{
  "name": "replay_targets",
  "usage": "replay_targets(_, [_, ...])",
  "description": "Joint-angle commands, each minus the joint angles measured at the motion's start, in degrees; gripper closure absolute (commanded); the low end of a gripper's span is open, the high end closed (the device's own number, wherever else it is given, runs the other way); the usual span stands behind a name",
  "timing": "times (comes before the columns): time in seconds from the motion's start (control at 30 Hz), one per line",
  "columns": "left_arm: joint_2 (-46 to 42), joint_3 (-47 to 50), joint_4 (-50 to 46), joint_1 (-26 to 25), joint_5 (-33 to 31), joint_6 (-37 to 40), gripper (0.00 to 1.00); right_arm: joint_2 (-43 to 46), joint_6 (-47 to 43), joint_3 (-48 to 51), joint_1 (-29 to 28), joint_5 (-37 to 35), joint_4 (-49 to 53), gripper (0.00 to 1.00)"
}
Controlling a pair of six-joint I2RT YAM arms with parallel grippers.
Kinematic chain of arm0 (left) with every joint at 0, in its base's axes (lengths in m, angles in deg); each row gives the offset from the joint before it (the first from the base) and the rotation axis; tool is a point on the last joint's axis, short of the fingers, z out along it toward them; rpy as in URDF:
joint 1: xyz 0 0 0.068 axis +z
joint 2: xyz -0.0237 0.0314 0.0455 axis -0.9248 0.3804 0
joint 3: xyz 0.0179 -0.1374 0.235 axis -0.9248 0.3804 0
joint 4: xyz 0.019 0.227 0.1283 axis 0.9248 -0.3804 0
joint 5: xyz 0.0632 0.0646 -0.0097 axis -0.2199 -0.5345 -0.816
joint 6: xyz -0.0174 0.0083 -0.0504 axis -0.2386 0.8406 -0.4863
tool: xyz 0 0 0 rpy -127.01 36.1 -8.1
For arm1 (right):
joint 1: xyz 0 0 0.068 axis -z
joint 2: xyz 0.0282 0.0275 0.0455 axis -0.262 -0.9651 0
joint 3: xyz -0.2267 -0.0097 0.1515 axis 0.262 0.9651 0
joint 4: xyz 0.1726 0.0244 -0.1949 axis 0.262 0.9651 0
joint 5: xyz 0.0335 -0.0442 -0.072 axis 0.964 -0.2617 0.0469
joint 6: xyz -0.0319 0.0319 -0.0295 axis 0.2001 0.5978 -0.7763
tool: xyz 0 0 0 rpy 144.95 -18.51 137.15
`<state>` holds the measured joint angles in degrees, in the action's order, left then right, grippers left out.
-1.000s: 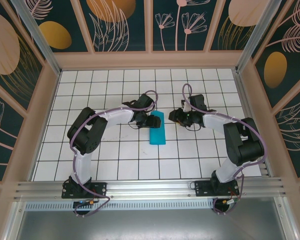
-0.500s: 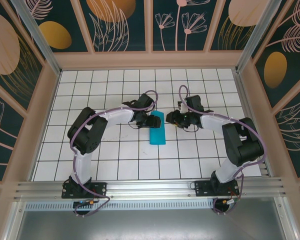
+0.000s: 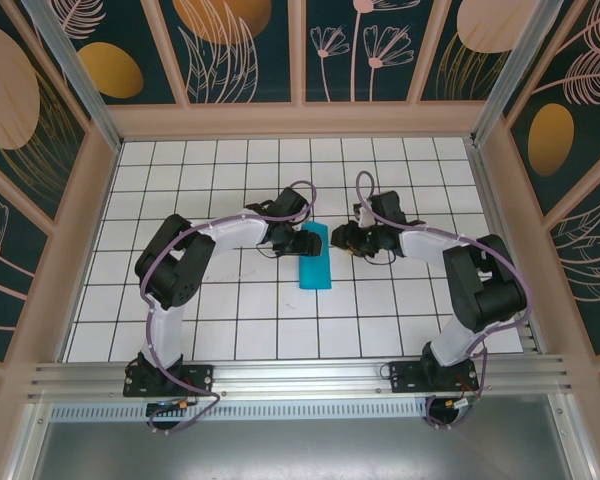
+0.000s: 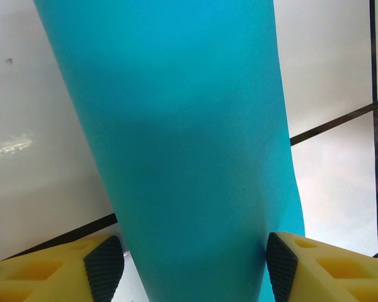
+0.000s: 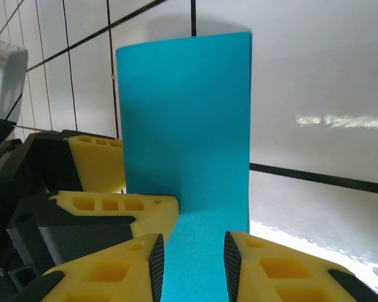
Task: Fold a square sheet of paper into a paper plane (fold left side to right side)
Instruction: First fold in half a square sheet of paper at the center of the table, then hold the square sheet of paper at the center of the table.
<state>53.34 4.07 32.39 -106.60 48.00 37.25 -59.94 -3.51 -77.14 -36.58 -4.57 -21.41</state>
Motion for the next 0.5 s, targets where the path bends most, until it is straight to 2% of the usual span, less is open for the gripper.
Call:
replay_targets(0.0, [6.27,3.15,2.06,-1.99,1.06,0.04,0.33,-2.04,1.24,0.56,-1.16,1.72,-0.55,0.72])
replay_targets(0.13, [6.27,3.13,2.06,-1.95,1.06,0.09,0.33,-3.83,1.56,-0.58,-2.31,1.69,-0.95,0.8])
replay_targets(0.47, [6.36,3.13,2.24,-1.99,1.24,0.09,0.33,-6.93,1.7,-2.5,-3.83,1.29,-0.49,0.84])
